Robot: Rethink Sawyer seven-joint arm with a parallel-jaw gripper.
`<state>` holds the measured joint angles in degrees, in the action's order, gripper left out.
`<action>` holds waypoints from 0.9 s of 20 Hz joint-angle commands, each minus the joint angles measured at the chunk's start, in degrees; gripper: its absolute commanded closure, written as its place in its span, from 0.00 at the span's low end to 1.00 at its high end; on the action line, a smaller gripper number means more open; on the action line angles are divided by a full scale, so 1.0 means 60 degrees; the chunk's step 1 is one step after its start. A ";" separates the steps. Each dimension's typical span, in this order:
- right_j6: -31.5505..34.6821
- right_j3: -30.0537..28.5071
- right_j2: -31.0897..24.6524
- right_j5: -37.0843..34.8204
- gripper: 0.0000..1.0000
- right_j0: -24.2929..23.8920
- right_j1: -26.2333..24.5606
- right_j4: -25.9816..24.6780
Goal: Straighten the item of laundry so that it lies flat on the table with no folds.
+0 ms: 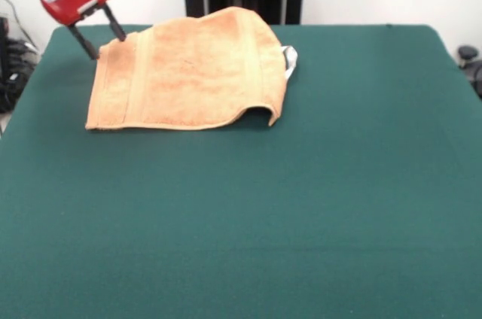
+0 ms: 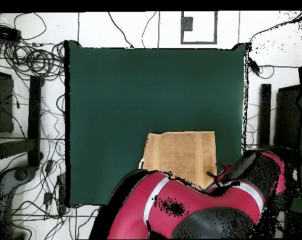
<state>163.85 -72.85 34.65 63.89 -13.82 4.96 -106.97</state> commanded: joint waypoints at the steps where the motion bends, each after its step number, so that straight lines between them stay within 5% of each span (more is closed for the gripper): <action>1: 0.2987 -0.0699 -0.1420 0.1477 0.00 0.0293 -0.0940 -0.0431; 9: 0.3300 -0.0883 -0.1106 0.2463 0.00 0.0391 -0.1139 -0.0813; 18: 0.3653 -0.0845 -0.0347 0.1816 0.00 0.0746 -0.1514 -0.0771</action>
<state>164.20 -75.16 35.89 75.51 -12.79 -0.01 -111.81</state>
